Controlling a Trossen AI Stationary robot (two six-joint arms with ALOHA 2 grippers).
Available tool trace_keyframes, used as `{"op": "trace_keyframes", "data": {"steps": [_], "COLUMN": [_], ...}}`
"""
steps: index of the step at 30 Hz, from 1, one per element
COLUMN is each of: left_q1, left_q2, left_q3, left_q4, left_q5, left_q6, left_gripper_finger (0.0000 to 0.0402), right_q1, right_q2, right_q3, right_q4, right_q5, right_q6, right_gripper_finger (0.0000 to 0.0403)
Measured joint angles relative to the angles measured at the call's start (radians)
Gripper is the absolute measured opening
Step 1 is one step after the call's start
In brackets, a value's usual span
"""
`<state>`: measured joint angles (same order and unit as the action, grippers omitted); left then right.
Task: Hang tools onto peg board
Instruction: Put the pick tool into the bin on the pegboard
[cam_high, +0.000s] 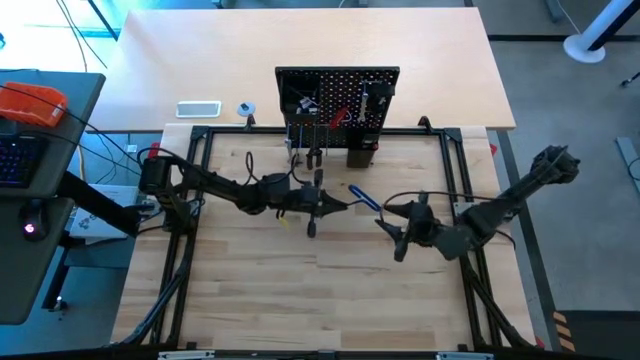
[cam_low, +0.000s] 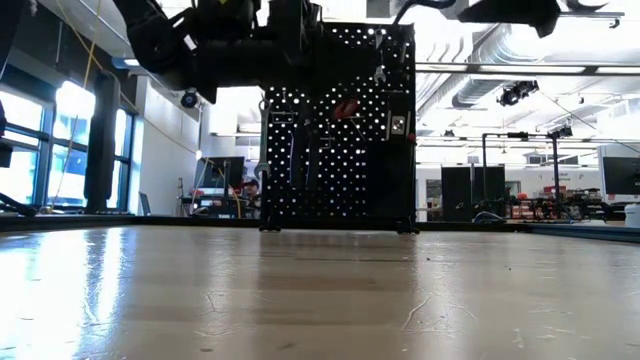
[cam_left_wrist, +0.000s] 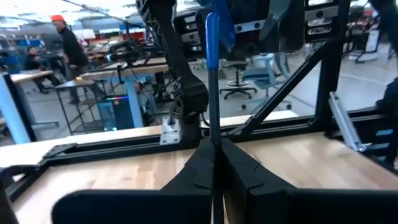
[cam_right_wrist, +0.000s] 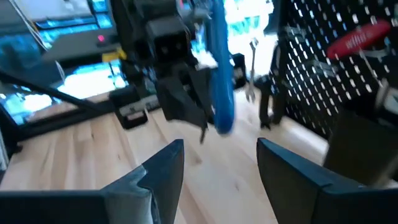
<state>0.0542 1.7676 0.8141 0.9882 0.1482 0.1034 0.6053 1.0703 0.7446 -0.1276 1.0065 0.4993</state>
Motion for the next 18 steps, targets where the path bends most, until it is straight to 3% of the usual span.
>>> {"op": "trace_keyframes", "data": {"steps": [5,10,13,18], "left_q1": [0.005,-0.002,-0.003,-0.003], "left_q2": [0.0,0.0,0.0,0.0], "left_q3": [0.0,0.0,0.0,0.0], "left_q4": [-0.004,0.0,-0.002,-0.003], "left_q5": [0.007,0.008,0.011,0.016], "left_q6": [-0.021,-0.021,-0.022,-0.022], "left_gripper_finger": [0.0,0.0,0.0,0.0], "right_q1": [-0.058,-0.113,-0.139,-0.181], "right_q2": [0.0,0.0,0.0,0.002], "right_q3": [-0.065,-0.067,-0.067,-0.067], "right_q4": [0.261,0.274,0.278,0.32], "right_q5": [-0.042,-0.102,-0.154,-0.259], "right_q6": [-0.203,-0.246,-0.261,-0.302], "right_gripper_finger": [0.0197,0.019,0.0161,0.0073]}}
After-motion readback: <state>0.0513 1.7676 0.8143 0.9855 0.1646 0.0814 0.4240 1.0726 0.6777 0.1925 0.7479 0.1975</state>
